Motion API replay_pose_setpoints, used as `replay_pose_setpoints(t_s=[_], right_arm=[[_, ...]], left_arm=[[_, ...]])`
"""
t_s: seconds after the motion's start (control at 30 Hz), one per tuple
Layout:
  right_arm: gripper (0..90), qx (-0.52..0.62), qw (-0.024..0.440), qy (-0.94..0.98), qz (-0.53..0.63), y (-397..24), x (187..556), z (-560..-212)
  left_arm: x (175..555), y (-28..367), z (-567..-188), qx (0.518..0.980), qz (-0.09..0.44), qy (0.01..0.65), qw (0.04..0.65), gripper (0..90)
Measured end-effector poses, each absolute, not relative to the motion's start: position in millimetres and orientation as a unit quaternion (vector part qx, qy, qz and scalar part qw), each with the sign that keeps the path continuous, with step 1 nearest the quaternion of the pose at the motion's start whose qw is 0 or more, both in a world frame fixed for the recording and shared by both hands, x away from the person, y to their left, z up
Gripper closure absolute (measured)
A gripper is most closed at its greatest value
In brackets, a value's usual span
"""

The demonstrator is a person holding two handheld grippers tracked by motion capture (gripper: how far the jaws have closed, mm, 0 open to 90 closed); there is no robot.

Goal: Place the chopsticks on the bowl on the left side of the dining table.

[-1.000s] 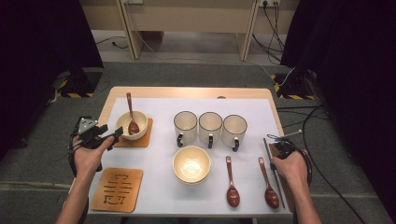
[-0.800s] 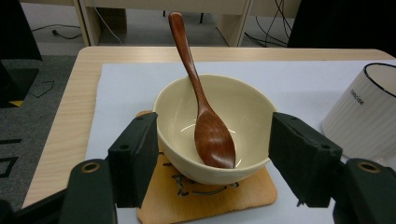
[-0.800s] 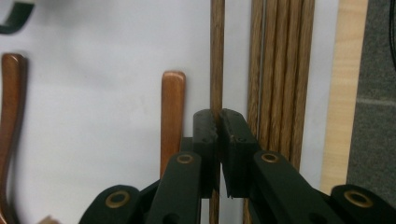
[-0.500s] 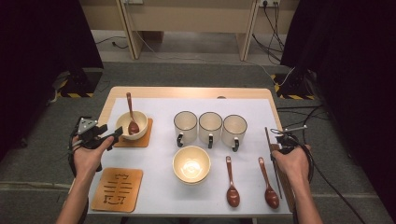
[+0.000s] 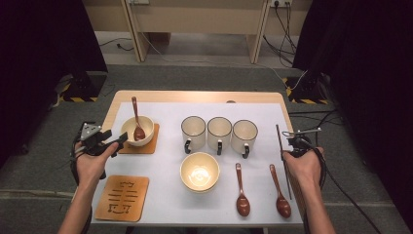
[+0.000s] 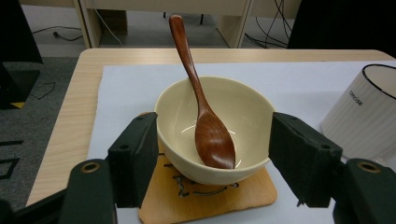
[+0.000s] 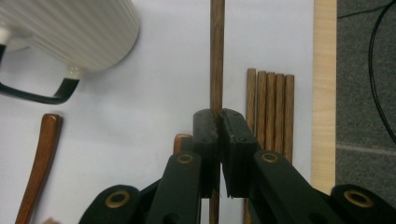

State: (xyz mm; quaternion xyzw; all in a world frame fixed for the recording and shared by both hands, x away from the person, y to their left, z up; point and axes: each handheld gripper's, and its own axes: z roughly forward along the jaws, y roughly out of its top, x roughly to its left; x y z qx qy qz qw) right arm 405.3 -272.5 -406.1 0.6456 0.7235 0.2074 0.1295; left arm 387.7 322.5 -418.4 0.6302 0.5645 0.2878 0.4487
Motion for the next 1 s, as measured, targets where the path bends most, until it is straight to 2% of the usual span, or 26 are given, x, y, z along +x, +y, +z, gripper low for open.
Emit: replay_pose_setpoints(t_s=[1.0], right_arm=[[85.4, 0.625, 0.202, 0.697, 0.288, -263.4, 416.0, -383.7]], left_arm=[[386.3, 321.3, -418.2, 0.632, 0.287, 0.563, 0.449, 32.3]])
